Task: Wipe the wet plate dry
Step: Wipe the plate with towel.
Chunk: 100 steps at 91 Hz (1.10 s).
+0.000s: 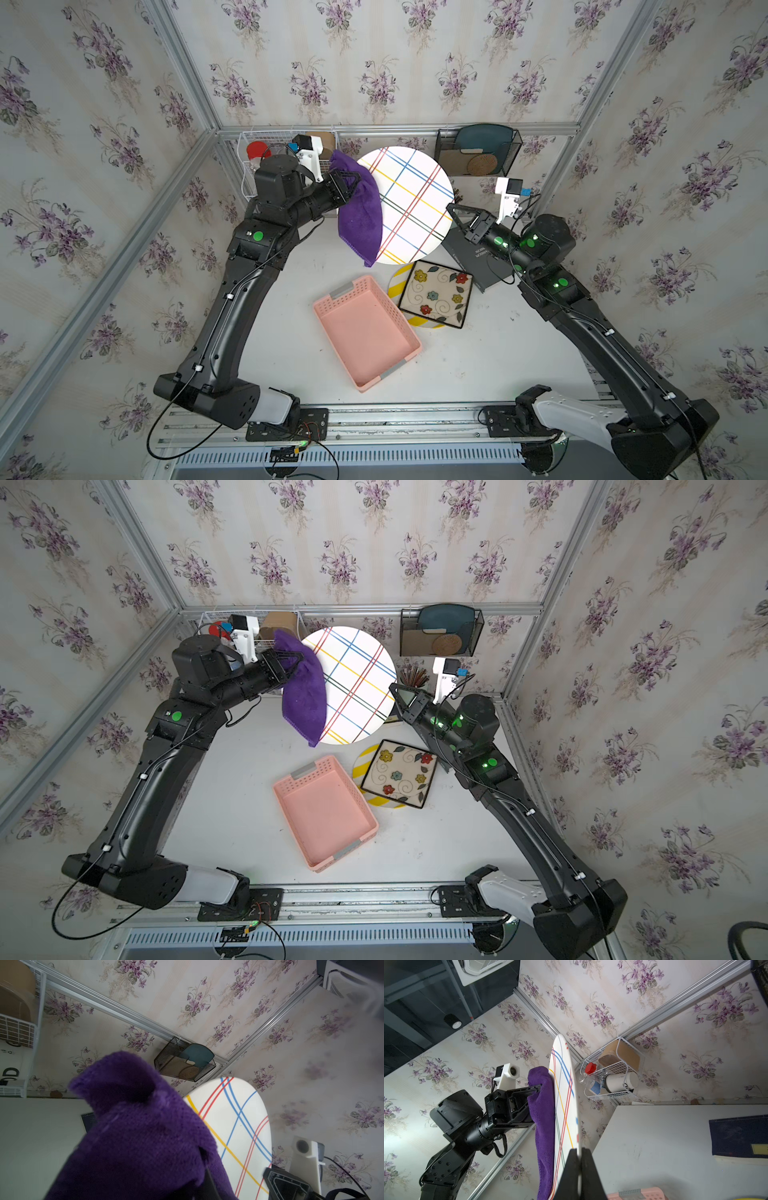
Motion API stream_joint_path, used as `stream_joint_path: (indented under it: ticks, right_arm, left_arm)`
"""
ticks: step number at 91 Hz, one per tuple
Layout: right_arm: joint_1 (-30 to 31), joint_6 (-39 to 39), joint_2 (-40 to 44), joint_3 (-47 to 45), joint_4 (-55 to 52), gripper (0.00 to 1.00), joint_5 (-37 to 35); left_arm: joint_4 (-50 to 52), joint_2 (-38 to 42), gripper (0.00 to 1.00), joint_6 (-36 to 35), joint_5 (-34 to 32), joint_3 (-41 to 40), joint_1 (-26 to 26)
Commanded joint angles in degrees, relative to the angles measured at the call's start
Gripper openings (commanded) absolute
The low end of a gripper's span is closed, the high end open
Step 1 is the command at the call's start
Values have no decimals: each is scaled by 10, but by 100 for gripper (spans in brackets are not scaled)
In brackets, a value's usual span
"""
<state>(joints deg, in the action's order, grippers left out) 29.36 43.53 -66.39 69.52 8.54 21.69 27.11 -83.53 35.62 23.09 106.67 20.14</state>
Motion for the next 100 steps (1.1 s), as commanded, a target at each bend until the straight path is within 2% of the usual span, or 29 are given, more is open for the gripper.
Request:
stream_joint_path:
  ticks: [1,14,25,38,46,57,68,82,90,100]
  right_arm:
    - [32,-18,-12,14,39,0,32]
    - [24,19,-19,16,70,0,22]
    - [-69,81,-17,11,111,0,52]
    - [-192,175,2,-9,181,0,95]
    - [-232,245,5,-25,254,0,115]
    - [-236,308,-3,-35,330,0,128]
    - [-235,361,-13,-40,407,0,137]
    - [-220,336,-15,-29,372,0,150]
    - [-206,318,-15,-28,351,0,145]
    - [-182,309,-25,-17,349,0,141]
  left_arm:
    - [-35,-13,0,-29,100,-7,28]
    - [-39,-17,0,-45,121,-8,56]
    - [-21,16,0,-45,83,-8,33]
    - [-78,71,0,74,105,-19,-33]
    - [-148,83,0,171,147,-46,-68]
    - [-267,72,0,287,201,-88,-81]
    - [-340,60,0,348,214,-110,-81]
    - [-512,30,0,470,220,-108,-73]
    - [-607,-16,0,532,217,-81,-61]
    - [-627,-44,0,542,209,-40,-34]
